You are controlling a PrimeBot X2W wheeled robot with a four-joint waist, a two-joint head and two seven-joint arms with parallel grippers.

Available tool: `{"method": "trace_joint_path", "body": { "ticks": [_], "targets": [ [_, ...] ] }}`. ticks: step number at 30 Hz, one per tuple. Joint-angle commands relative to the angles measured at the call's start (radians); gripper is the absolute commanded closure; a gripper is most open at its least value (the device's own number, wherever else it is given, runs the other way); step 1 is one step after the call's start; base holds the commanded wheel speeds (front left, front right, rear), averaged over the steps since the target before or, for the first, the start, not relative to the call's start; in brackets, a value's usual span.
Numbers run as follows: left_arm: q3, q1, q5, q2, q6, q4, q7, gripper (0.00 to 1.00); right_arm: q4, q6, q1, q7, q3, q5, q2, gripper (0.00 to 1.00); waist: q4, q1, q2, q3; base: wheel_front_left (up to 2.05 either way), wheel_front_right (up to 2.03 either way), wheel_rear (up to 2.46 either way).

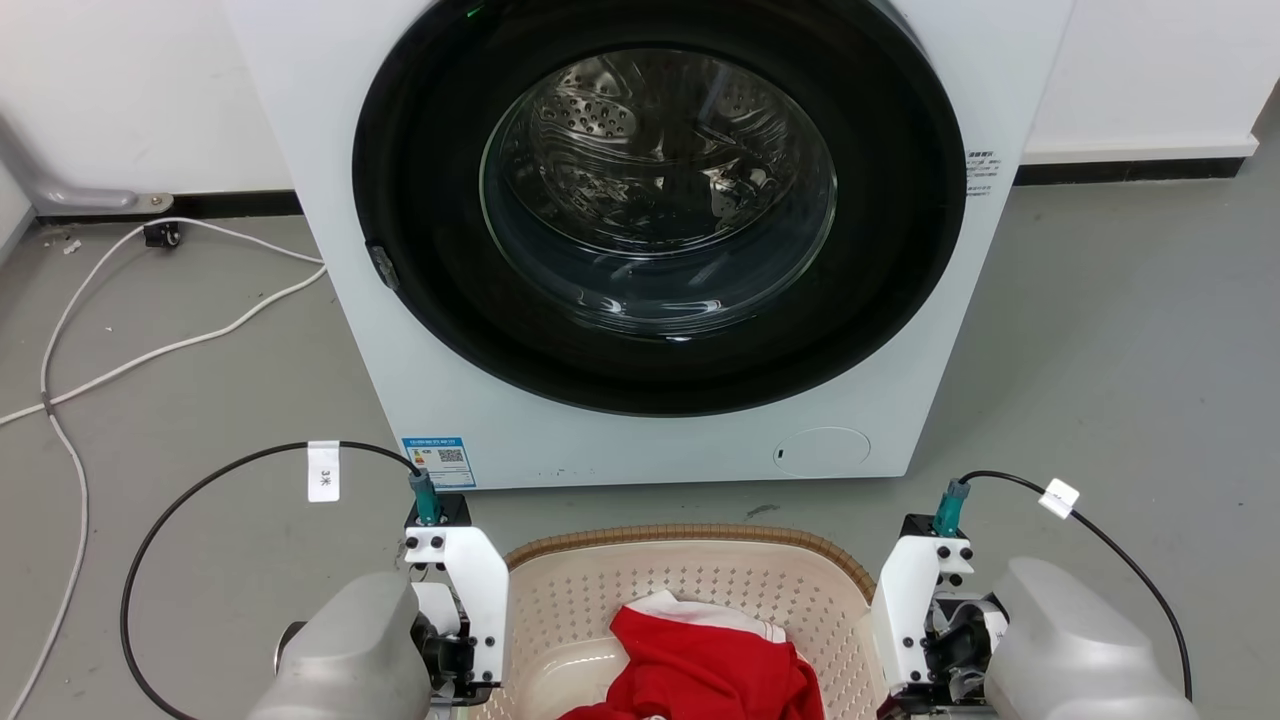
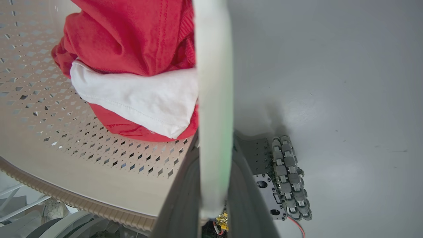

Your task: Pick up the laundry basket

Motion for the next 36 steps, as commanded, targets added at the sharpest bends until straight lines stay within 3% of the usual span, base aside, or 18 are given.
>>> {"method": "trace_joint_path", "body": {
  "ticks": [1, 36],
  "targets": [
    [-0.002, 0.012, -0.008, -0.006, -0.008, -0.002, 0.000, 1.00, -0.005, 0.003, -0.002, 0.001, 0.002, 0.006, 0.008, 1.00, 0.000, 0.0000, -0.0001, 0.000, 0.00, 0.00, 0.00],
    [-0.016, 0.021, -0.026, -0.004, -0.008, -0.003, -0.014, 1.00, -0.003, 0.003, 0.000, -0.022, 0.045, 0.053, 0.009, 1.00, -0.001, 0.0000, -0.0001, 0.003, 0.00, 0.00, 0.00]
  ]
}}
